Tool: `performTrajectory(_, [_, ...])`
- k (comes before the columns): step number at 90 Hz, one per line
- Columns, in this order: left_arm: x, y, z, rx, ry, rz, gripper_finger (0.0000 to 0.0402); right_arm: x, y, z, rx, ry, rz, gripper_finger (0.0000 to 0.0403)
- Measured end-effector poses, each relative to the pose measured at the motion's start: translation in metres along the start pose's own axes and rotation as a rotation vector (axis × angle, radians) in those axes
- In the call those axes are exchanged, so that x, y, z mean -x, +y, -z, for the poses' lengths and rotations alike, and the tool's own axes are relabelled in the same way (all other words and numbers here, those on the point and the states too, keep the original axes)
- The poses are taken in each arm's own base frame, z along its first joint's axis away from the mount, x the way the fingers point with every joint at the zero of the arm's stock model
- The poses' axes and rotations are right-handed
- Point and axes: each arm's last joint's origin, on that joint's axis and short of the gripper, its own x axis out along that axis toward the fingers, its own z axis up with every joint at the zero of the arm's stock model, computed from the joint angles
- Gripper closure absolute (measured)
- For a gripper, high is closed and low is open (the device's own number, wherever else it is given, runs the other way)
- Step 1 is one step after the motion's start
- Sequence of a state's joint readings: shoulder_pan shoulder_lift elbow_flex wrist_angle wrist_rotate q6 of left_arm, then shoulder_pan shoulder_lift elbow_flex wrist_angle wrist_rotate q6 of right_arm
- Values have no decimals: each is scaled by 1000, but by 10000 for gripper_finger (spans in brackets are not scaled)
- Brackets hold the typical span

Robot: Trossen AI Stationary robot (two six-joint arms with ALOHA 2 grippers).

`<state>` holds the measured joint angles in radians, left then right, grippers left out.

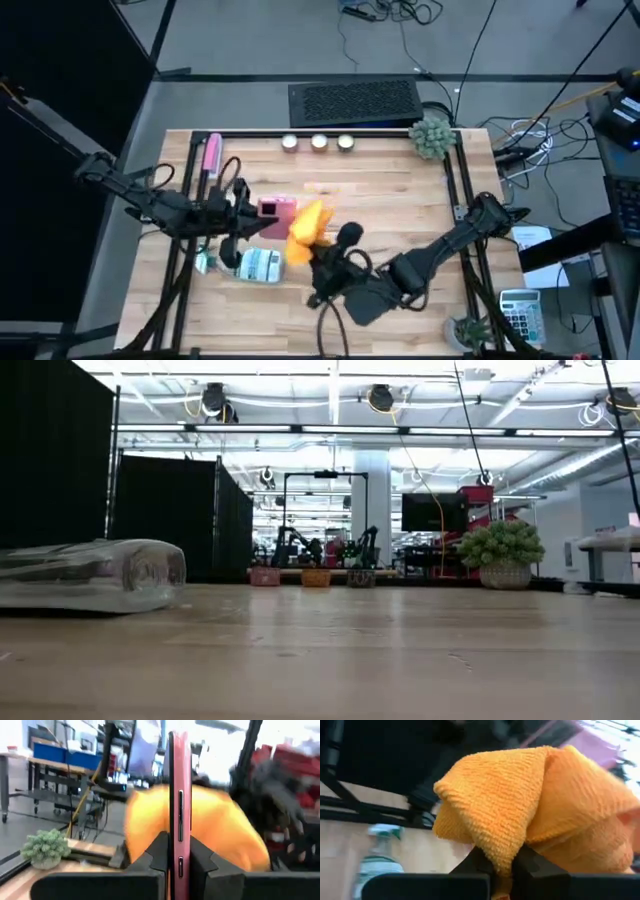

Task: Apply microfiber cloth
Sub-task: Wipe the back of the cellphone with a microfiber cloth

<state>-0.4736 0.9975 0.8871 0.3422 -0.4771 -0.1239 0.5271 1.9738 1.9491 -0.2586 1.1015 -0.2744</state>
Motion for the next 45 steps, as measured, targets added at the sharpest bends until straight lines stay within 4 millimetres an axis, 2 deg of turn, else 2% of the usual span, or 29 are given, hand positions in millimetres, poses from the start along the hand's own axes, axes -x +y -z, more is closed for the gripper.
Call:
performTrajectory(10, [-8, -2, 6, 15, -14, -29, 391, -25, 3, 4, 0, -18, 24, 399])
performTrajectory(25, [-13, -2, 14, 6, 4, -63, 391, -49, 8, 14, -31, -11, -27, 399])
performTrajectory(39, [-13, -3, 12, 12, -8, -53, 391, -48, 20, 19, 30, -8, -50, 399])
performTrajectory(45, [-13, -3, 11, 17, -13, -52, 391, -42, 15, 15, 81, -6, 8, 399])
